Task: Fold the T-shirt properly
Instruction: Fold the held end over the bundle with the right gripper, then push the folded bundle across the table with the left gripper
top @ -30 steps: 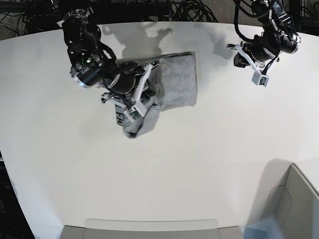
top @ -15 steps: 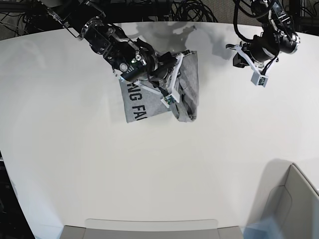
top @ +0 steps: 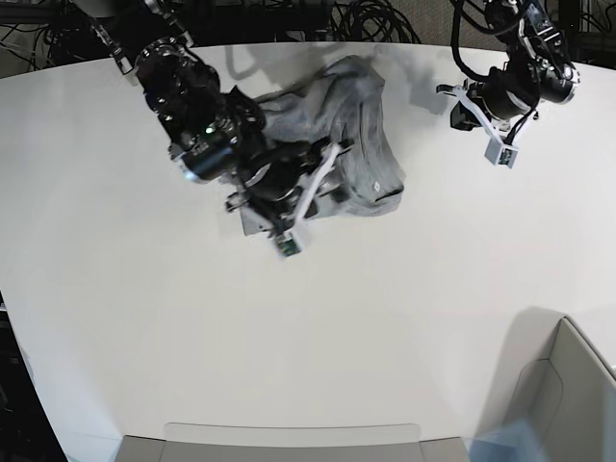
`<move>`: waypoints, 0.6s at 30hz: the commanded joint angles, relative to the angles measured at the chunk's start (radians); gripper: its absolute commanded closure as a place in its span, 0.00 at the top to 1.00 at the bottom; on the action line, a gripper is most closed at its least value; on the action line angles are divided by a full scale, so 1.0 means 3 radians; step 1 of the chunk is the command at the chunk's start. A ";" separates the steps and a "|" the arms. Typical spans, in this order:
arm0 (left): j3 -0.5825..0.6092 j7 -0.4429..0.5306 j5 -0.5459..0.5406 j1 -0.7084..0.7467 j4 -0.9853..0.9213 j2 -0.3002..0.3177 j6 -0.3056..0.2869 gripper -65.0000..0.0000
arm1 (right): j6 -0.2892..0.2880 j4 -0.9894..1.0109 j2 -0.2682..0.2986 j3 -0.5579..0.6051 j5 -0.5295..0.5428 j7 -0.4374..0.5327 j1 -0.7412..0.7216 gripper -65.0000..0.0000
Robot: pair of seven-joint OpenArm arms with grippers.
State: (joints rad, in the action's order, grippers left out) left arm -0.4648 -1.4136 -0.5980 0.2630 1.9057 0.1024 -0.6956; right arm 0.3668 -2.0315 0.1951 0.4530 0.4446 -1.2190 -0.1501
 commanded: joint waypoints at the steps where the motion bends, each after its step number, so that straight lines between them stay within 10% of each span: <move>1: 0.0145 0.0058 -0.0065 -0.0046 0.0192 0.0014 -0.0008 0.01 | 0.0018 -0.0007 0.0104 -0.0142 0.0040 0.0015 -0.0055 0.34; 6: 0.0984 0.0058 -0.0070 -0.0209 0.0463 0.0055 -0.0008 0.00 | -0.0535 0.0228 0.0421 -0.0843 0.0029 0.0015 -0.0049 0.00; 11: 0.1920 0.0178 -0.0065 -0.0255 0.0458 0.0116 -0.0008 0.00 | -0.1420 0.0806 0.0539 -0.1231 0.0019 0.0015 -0.0218 0.00; 18: 0.2943 0.0567 -0.0040 -0.0306 0.0371 0.0357 -0.0008 0.00 | -0.1762 0.1194 0.0580 -0.0873 0.0014 0.0025 -0.0459 0.00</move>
State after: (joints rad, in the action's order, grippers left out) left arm 0.4191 -1.2594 -0.6025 0.1829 2.0056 0.2020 -0.6968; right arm -0.1574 -1.6596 0.3645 0.1951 0.4446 -1.2312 -0.2558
